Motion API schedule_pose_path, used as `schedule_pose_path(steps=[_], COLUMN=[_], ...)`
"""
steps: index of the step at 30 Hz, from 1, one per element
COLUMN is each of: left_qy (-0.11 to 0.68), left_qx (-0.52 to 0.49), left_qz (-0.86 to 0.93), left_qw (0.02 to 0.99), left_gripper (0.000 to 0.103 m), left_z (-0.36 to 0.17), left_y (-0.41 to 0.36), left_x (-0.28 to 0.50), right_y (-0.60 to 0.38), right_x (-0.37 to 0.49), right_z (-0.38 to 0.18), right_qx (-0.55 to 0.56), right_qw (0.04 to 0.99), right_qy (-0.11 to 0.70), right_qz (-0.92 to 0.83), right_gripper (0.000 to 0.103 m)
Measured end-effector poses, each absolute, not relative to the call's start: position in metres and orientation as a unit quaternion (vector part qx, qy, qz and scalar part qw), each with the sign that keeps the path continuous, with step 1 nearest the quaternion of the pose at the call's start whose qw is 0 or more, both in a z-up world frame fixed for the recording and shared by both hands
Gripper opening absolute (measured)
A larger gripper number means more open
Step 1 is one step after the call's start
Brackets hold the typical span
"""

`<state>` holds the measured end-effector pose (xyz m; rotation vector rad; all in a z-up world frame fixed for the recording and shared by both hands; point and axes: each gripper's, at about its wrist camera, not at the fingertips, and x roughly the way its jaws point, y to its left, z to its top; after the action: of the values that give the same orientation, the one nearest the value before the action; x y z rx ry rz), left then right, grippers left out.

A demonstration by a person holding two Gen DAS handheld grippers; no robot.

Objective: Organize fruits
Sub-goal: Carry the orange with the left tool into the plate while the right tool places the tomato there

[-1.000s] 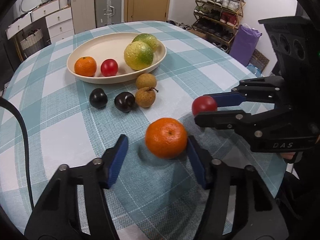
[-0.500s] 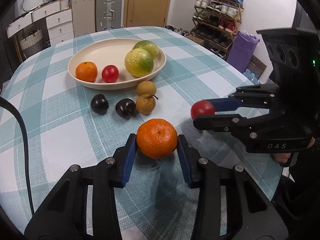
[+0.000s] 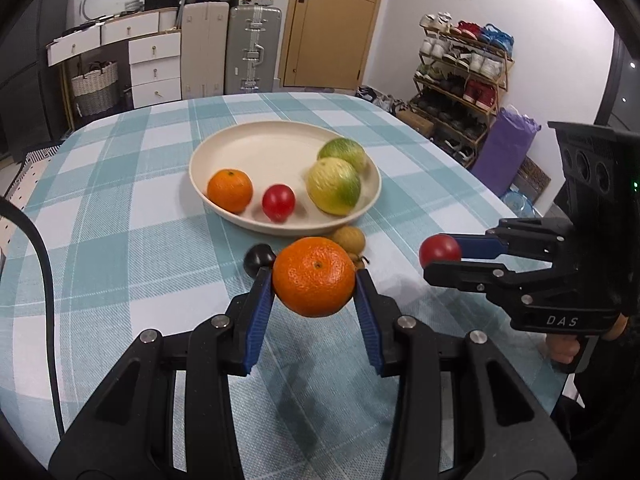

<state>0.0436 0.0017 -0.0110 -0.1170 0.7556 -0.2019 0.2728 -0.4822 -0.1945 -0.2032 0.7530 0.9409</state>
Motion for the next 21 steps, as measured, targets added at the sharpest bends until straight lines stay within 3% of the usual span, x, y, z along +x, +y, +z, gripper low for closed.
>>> schedule_pose_path(steps=[21], left_qy=[0.342], left_qx=[-0.066], left_qz=[-0.062], left_qw=[0.935], left_gripper=[0.038], left_z=[0.006], left_y=[0.017], left_x=[0.093], right_y=[-0.475], right_x=[0.317], right_z=[-0.174], right_qx=[-0.066], right_qw=[0.853], right_qy=[0.335], right_qz=[0.395], right_gripper=[0.031])
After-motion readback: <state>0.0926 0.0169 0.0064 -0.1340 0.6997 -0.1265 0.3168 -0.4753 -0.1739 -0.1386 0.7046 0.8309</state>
